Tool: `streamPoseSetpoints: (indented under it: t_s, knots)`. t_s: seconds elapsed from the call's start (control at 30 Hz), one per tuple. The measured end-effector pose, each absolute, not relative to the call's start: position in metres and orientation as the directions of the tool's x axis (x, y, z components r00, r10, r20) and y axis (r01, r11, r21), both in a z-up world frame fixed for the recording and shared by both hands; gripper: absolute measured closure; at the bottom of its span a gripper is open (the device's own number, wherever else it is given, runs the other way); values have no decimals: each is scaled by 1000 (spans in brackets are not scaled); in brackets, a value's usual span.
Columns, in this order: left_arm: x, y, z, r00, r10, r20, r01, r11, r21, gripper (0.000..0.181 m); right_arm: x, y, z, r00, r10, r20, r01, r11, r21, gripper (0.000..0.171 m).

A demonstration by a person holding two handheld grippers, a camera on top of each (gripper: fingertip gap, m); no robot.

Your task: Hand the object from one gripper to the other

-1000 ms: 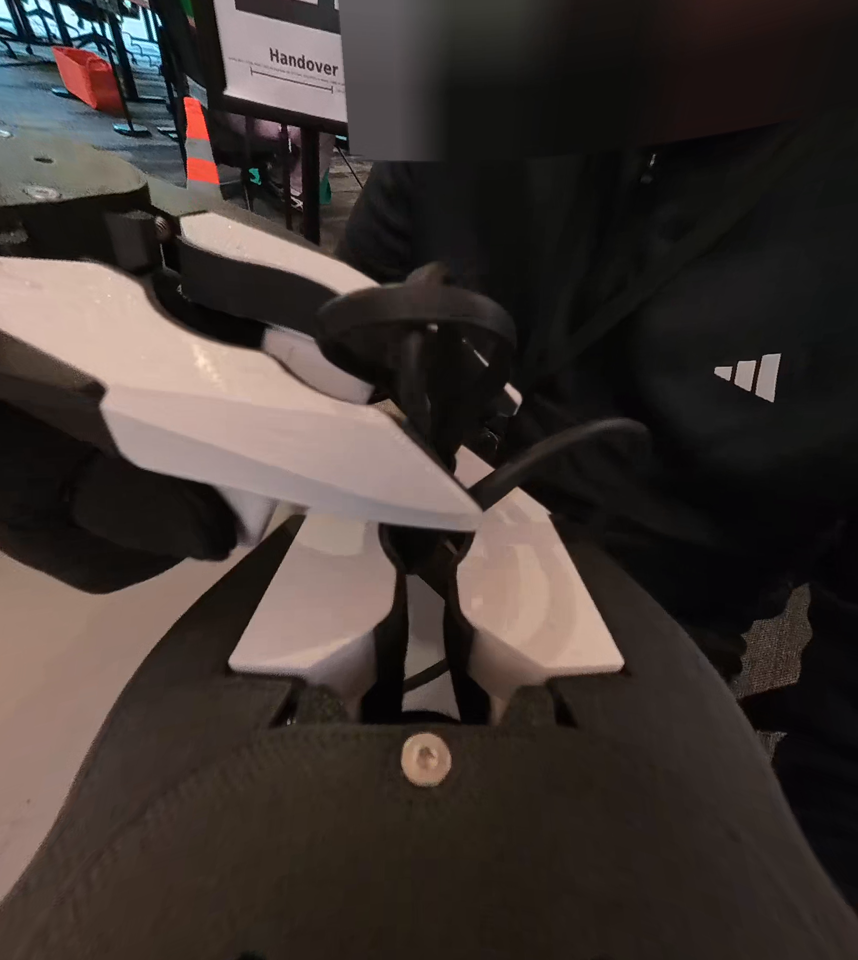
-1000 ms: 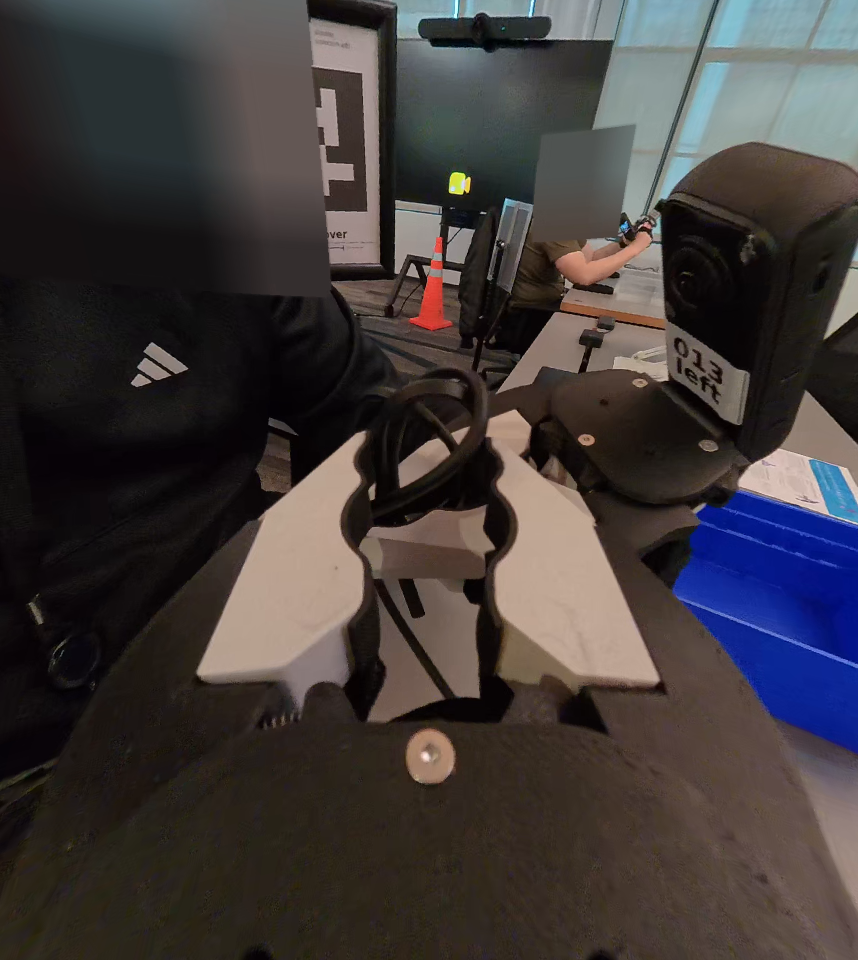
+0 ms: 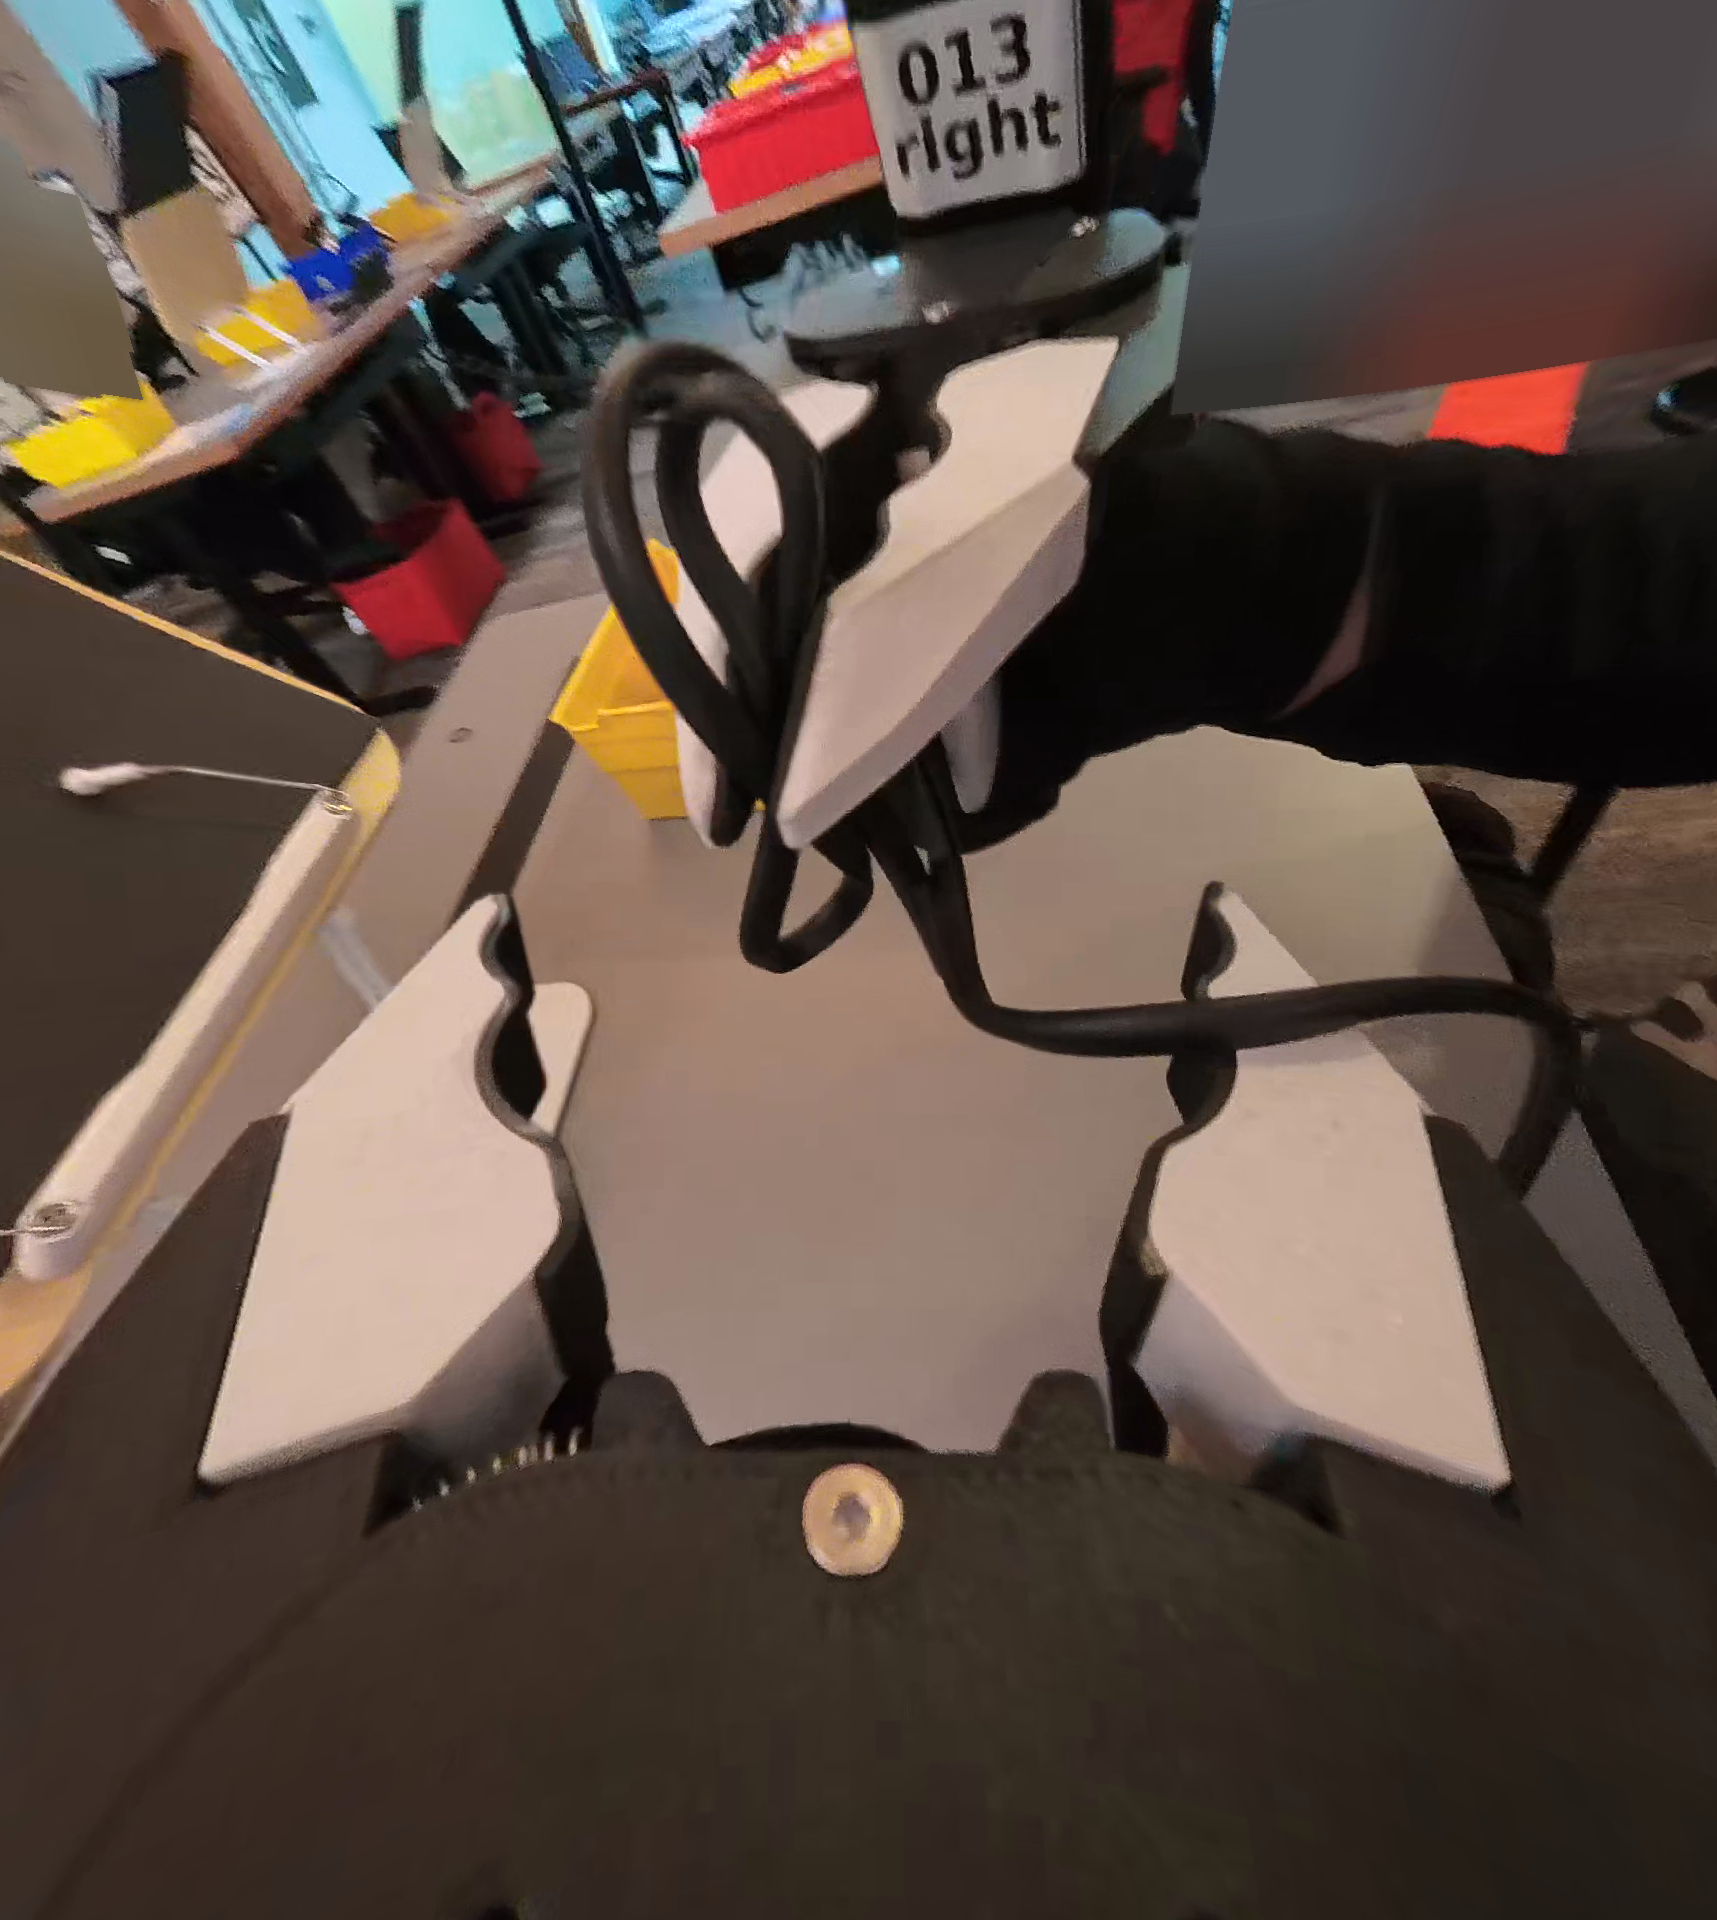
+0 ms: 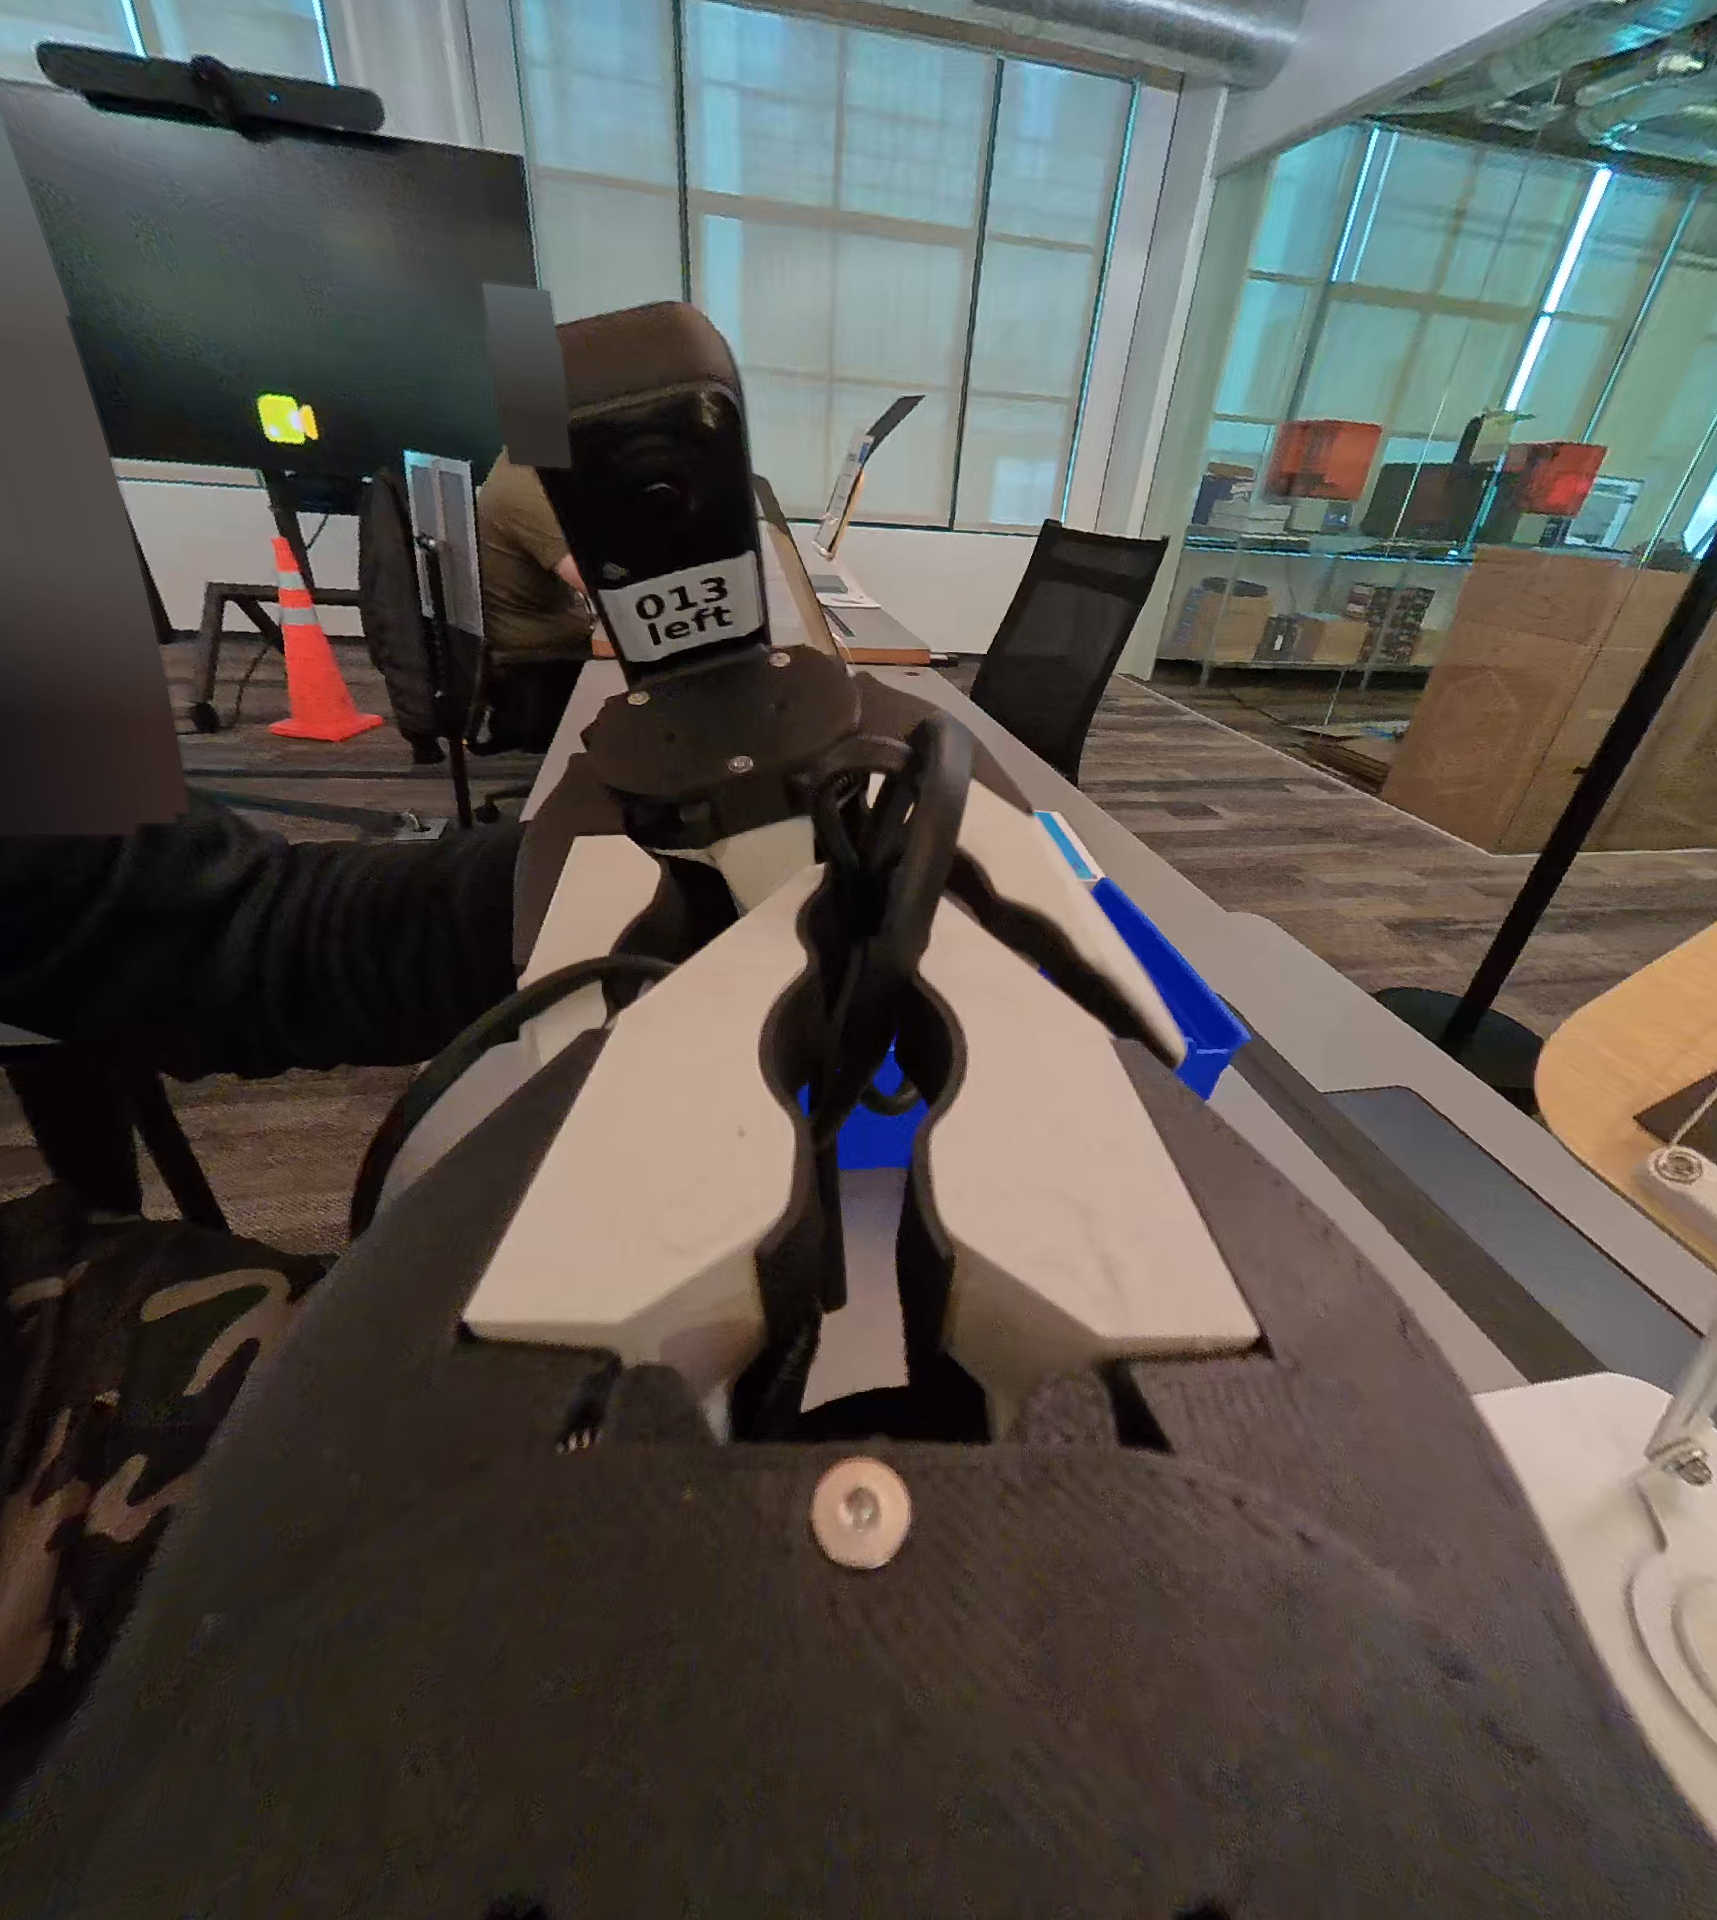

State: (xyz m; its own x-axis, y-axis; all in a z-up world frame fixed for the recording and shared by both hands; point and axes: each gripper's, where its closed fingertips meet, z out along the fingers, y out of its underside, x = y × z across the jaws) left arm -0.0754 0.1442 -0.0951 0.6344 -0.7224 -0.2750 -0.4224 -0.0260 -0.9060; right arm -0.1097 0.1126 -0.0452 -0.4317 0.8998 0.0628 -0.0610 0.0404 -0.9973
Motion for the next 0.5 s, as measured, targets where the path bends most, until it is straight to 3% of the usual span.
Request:
streamPoseSetpoints:
  t_s: [0.13,0.33,0.5]
  knots:
    - [-80,146,-71,682,-648,-340,-400,58,-915,60,-116,116,-59,-400,913,77,8,87,-996,166]
    - [-97,143,-34,758,-550,-351,-317,160,-935,81,-121,105,-79,-447,893,45,98,100,-990,166]
    - [-110,151,-38,800,-530,-282,-281,84,-956,88,-122,90,-100,-506,859,74,177,187,-966,166]
